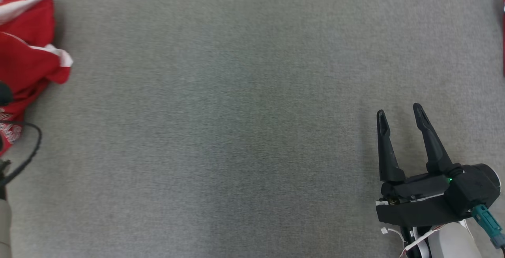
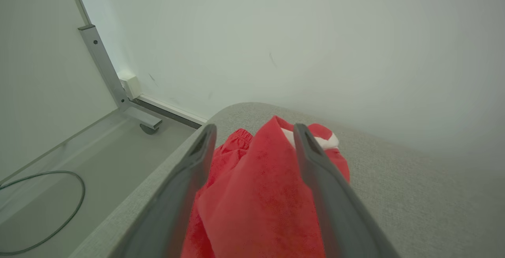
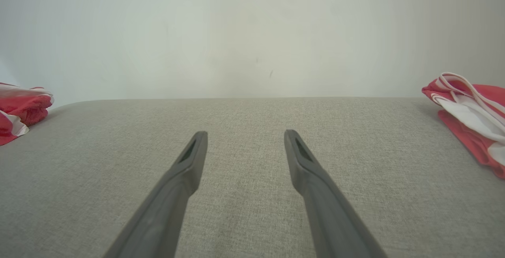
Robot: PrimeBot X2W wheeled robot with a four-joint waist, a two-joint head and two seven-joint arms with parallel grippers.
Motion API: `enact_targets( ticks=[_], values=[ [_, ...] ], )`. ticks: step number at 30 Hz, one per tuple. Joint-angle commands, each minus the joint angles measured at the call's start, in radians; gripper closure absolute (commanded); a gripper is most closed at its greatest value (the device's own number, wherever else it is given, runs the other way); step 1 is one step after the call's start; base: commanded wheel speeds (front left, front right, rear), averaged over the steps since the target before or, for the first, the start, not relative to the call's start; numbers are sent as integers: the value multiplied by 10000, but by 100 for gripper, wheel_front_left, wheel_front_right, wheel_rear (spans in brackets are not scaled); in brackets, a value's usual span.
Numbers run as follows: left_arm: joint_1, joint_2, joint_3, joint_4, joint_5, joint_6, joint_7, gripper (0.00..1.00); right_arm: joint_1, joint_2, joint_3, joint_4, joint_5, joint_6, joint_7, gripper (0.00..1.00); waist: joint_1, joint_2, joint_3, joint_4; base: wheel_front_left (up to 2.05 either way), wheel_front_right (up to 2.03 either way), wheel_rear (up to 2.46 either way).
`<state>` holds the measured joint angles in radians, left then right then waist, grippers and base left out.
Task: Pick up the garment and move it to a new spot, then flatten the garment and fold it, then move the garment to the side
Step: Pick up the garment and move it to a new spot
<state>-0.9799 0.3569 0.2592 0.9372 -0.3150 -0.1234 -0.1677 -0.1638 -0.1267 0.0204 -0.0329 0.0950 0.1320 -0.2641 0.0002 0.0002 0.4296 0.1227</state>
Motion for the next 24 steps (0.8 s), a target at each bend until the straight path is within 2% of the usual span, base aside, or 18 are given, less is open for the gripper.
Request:
enact_targets(
  ticks=[1, 7, 11, 17, 18, 19, 20, 24],
  values=[
    [-165, 146, -30, 216, -91, -20, 98, 0, -45, -24, 13, -87, -128, -20, 3, 0, -2, -2, 415, -409, 0, 0, 0],
    [-778, 448, -186, 1542, -333, -74, 659, 0, 128, -85, -152, -368, -204, -20, 3, 0, -2, -2, 661, -564, 0, 0, 0],
    [-1062, 519, -157, 2660, -585, -12, 1864, 0, 197, -124, -191, -434, -245, -20, 3, 0, -2, -2, 689, -624, 0, 0, 0],
    [-1185, 583, -266, 3176, -672, 63, 2573, 0, 235, -164, -221, -500, -266, -20, 3, 0, -2, -2, 642, -626, 0, 0, 0],
    [-1182, 596, -314, 3211, -639, 62, 2611, 6, 239, -171, -213, -490, -264, -20, 3, 0, -2, -2, 619, -621, 0, 0, 0],
    [-1179, 620, -325, 3198, -608, 130, 2390, 75, 240, -162, -206, -486, -279, -20, 3, 0, -2, -2, 599, -608, 0, 0, 0],
    [-1146, 624, -307, 3157, -611, 198, 2112, 100, 223, -154, -190, -485, -272, -20, 3, 0, -2, -2, 559, -594, 0, 0, 0],
    [-1114, 607, -388, 3034, -538, 215, 1170, 100, 185, -40, -48, -438, -181, -20, 3, 0, -2, -2, 178, -571, 0, 0, 0]
  ],
)
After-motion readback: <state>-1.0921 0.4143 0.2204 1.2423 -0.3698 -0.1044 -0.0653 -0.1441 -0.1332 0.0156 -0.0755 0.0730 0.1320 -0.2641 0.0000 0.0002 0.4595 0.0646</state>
